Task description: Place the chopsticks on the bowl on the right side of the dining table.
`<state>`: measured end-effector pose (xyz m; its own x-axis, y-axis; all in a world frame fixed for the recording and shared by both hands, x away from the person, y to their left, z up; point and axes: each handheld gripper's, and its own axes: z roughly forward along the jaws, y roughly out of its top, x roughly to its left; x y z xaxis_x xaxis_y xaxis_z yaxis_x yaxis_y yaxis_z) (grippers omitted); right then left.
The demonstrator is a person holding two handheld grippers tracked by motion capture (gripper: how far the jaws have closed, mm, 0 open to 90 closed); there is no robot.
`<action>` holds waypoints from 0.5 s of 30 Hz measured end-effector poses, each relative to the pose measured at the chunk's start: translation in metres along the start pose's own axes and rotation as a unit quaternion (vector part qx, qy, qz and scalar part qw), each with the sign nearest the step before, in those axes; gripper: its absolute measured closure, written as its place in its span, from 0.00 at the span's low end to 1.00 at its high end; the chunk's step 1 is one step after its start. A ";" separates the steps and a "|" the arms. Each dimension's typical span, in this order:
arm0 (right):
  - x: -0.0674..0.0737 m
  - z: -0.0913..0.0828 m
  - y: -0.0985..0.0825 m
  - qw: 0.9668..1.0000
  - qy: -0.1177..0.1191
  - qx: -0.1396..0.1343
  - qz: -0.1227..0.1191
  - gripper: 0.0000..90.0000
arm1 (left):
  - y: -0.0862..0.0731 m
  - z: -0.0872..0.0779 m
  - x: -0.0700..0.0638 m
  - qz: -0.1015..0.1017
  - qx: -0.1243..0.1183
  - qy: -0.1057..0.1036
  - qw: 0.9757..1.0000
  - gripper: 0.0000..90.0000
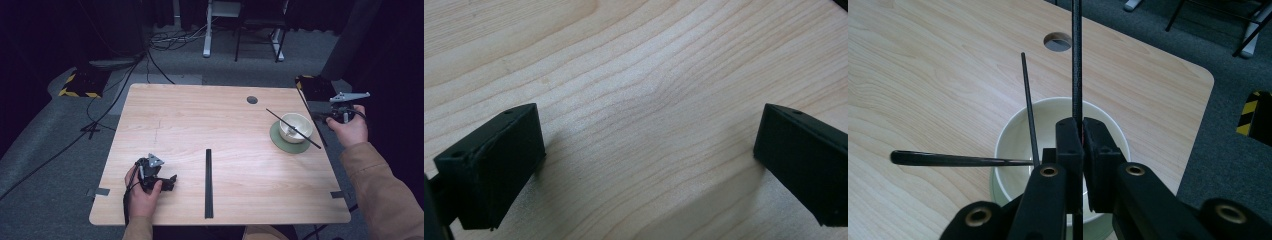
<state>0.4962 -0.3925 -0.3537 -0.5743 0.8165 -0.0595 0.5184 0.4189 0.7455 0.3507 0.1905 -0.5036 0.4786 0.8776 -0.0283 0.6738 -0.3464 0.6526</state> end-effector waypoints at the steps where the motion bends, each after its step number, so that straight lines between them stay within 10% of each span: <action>1: 0.000 0.000 0.000 1.000 0.000 0.000 0.000 0.96 | 0.000 0.000 0.000 0.000 0.000 0.000 1.000 0.00; 15: -0.004 0.027 -0.005 1.000 0.003 0.018 -0.006 0.96 | 0.000 0.000 0.000 0.001 -0.001 0.001 1.000 0.00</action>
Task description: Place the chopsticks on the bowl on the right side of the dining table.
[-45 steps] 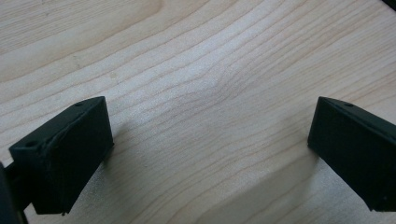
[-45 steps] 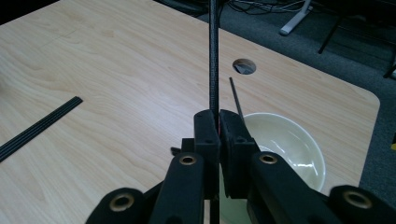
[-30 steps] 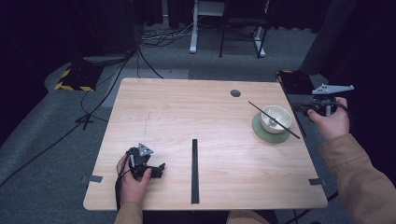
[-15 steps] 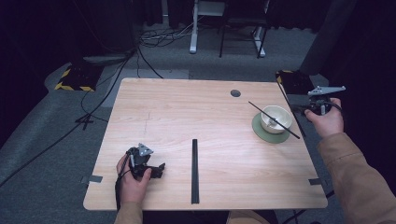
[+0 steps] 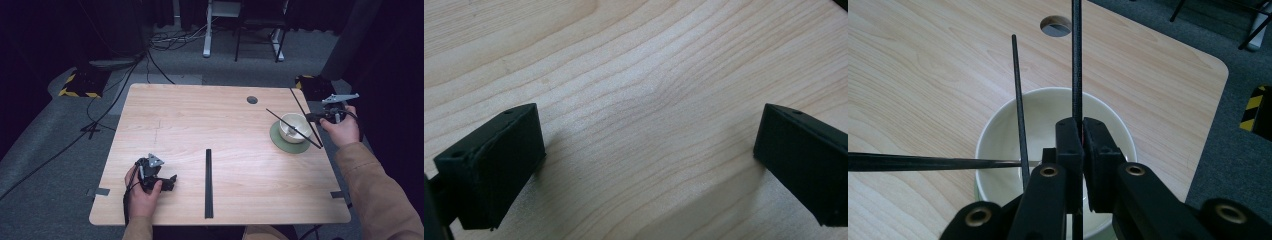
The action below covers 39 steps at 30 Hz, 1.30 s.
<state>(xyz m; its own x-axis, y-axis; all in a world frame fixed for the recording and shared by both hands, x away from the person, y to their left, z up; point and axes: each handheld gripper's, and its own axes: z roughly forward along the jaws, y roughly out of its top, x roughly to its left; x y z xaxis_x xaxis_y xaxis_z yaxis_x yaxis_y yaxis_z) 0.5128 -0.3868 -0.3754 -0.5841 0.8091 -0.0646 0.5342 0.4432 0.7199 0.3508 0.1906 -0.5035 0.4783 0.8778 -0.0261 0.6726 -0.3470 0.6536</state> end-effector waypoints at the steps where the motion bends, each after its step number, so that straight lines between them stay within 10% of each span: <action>1: 0.001 0.002 0.000 1.000 0.000 0.002 0.002 0.96 | 0.000 0.000 0.000 0.000 0.000 0.000 1.000 0.00; 39: 0.005 0.048 -0.010 0.999 0.027 0.028 0.017 0.96 | 0.000 0.000 0.000 -0.001 -0.001 0.000 1.000 0.00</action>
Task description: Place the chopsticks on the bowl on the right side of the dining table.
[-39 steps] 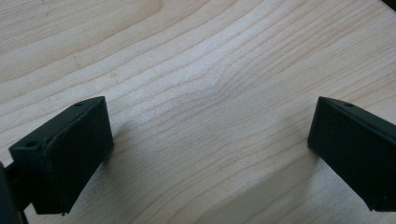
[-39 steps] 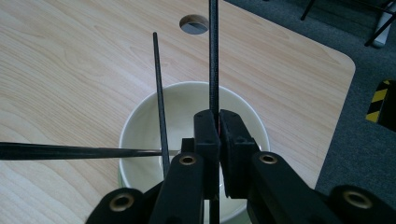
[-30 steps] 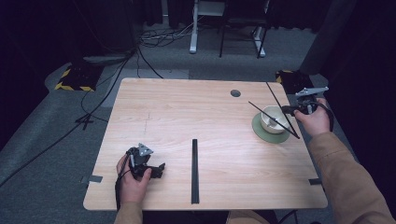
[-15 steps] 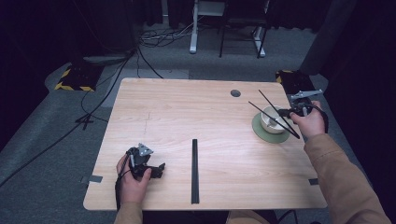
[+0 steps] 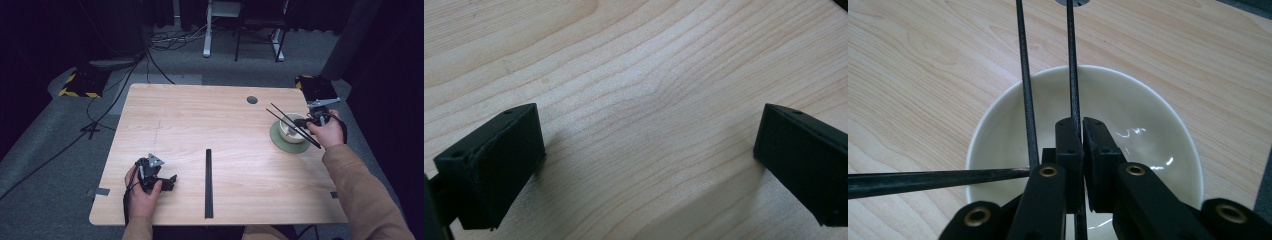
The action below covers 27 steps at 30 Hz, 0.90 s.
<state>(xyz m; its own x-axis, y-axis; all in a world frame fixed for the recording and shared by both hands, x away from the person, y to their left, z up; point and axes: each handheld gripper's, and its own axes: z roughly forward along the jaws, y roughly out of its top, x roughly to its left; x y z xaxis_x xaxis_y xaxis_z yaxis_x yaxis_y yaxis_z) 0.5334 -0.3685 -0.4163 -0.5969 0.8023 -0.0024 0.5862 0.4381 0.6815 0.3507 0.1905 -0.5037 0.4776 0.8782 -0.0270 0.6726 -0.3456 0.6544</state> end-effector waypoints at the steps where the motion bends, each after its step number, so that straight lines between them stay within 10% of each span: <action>1: 0.000 0.000 0.000 1.000 0.003 -0.001 0.001 0.96 | 0.000 0.000 0.000 0.000 0.001 0.000 1.000 0.00; 27: 0.010 -0.020 -0.009 0.998 0.033 -0.039 0.024 0.79 | 0.000 0.000 0.000 0.000 0.001 0.000 1.000 0.00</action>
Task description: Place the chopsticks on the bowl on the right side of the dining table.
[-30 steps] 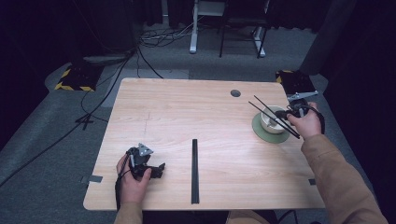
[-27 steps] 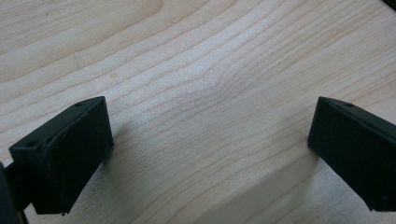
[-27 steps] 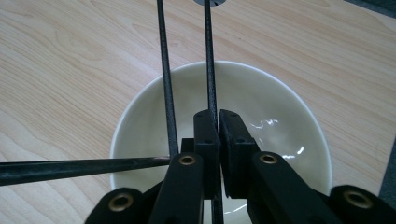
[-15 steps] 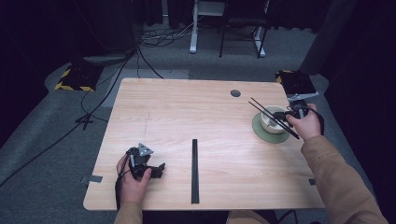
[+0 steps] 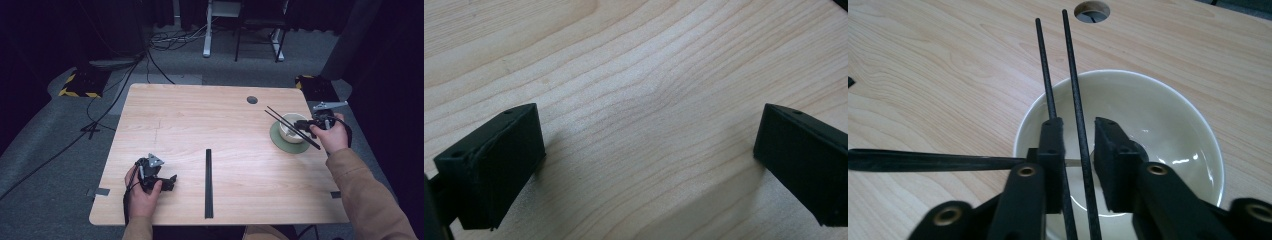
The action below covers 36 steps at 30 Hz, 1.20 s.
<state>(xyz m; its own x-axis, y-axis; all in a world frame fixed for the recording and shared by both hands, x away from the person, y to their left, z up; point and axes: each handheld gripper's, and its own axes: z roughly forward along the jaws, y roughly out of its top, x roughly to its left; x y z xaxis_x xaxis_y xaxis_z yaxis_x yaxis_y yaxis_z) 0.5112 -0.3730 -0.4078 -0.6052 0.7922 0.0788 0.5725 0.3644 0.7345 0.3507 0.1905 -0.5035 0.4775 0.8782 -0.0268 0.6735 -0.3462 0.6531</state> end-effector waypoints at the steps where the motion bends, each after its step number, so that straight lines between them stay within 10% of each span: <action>1: 0.002 -0.003 -0.001 1.000 -0.002 -0.004 0.004 0.76 | 0.000 0.000 0.000 0.000 0.000 0.000 1.000 0.00; 18: 0.021 -0.045 -0.035 0.999 -0.032 -0.025 -0.020 0.56 | 0.001 0.001 0.000 0.002 -0.001 -0.002 1.000 0.00; 36: -0.006 -0.039 -0.066 0.997 -0.071 -0.004 0.011 0.54 | 0.001 0.001 0.000 0.000 -0.001 -0.001 1.000 0.00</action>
<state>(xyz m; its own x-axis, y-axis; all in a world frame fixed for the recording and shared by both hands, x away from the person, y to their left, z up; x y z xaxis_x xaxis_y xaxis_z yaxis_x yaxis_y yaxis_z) 0.4559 -0.4211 -0.4302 -0.5072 0.8618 -0.0010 0.5803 0.3424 0.7389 0.3516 0.1903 -0.5038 0.4791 0.8773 -0.0283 0.6718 -0.3458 0.6551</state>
